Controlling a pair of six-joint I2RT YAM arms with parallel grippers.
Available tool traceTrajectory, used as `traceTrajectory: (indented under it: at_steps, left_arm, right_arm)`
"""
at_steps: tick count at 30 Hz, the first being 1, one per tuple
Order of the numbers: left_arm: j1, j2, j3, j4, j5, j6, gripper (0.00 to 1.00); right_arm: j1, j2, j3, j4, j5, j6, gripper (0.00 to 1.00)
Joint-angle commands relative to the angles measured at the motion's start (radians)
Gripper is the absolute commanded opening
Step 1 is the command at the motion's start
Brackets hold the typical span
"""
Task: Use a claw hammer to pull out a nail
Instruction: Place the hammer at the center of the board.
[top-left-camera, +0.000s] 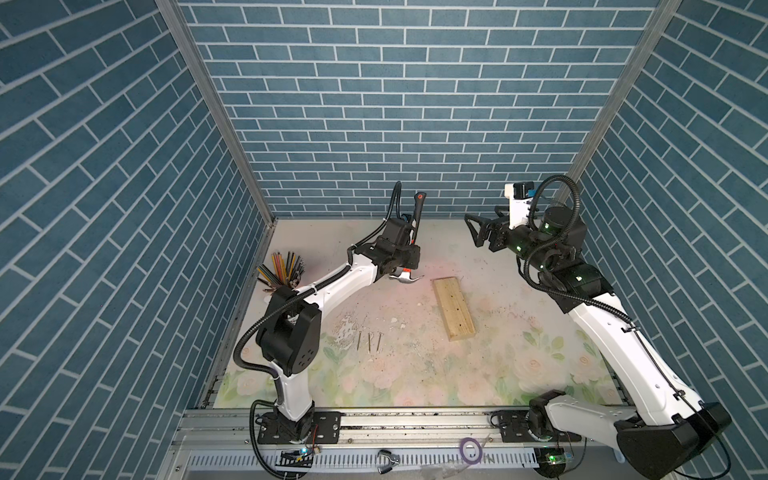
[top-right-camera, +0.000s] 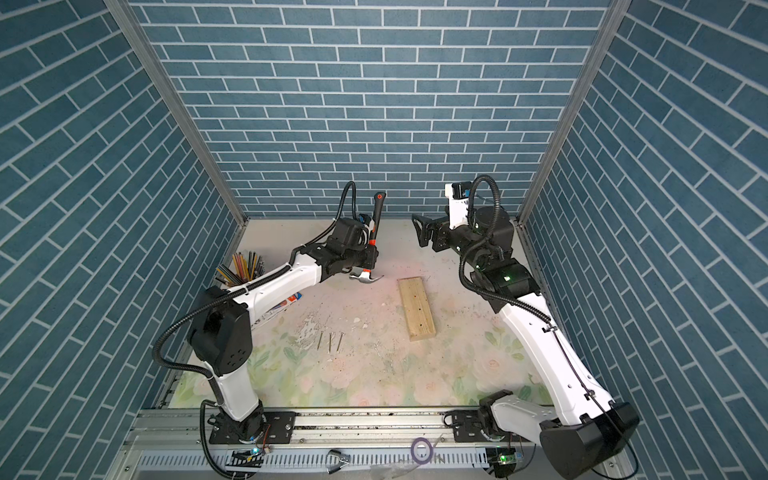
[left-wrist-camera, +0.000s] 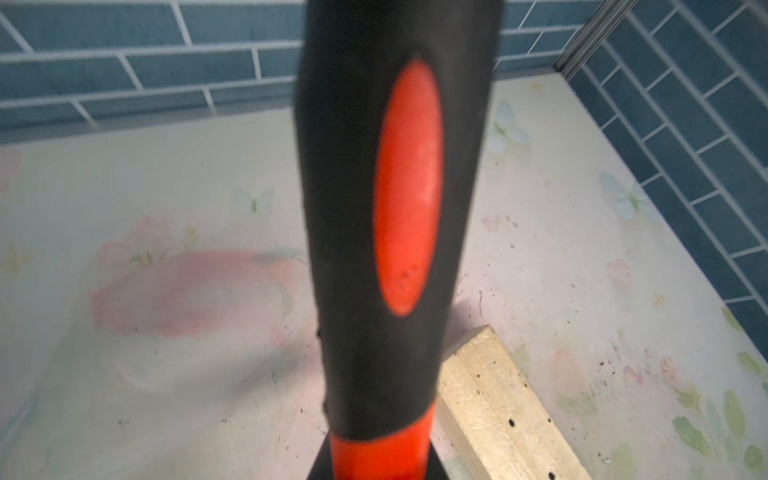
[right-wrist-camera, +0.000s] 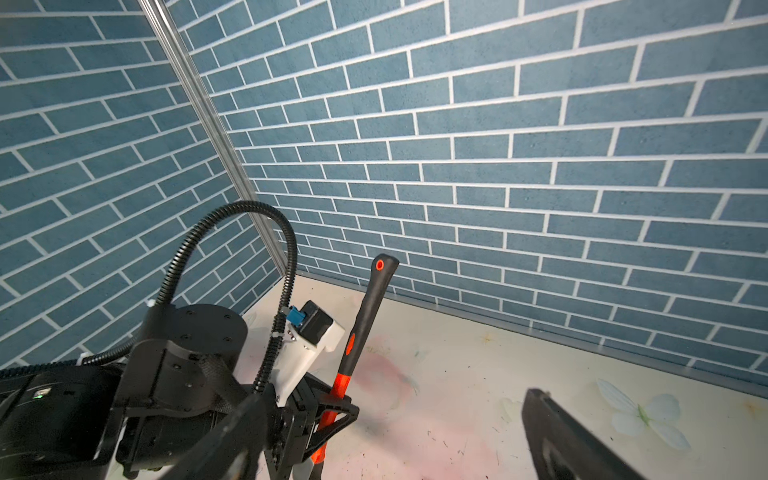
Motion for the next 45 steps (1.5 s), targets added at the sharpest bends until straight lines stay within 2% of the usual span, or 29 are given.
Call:
traceTrajectory:
  at_steps: [1,22,36,45]
  left_arm:
    - [0.0,0.019,0.023,-0.024,-0.014,-0.057,0.05]
    - [-0.003,0.131,-0.087,-0.053,-0.012,-0.111,0.04]
    - [-0.003,0.196,-0.084,-0.07,-0.011,-0.107,0.05]
    - [-0.002,0.215,-0.103,-0.073,-0.015,-0.111,0.1]
  right_arm:
    - [-0.004,-0.027,-0.017,0.045,0.044,-0.05,0.96]
    - [-0.012,-0.051,-0.068,0.067,0.074,-0.06,0.96]
    - [-0.015,-0.079,-0.075,0.05,0.101,-0.066,0.96]
    - [-0.014,-0.093,-0.078,0.043,0.113,-0.069,0.96]
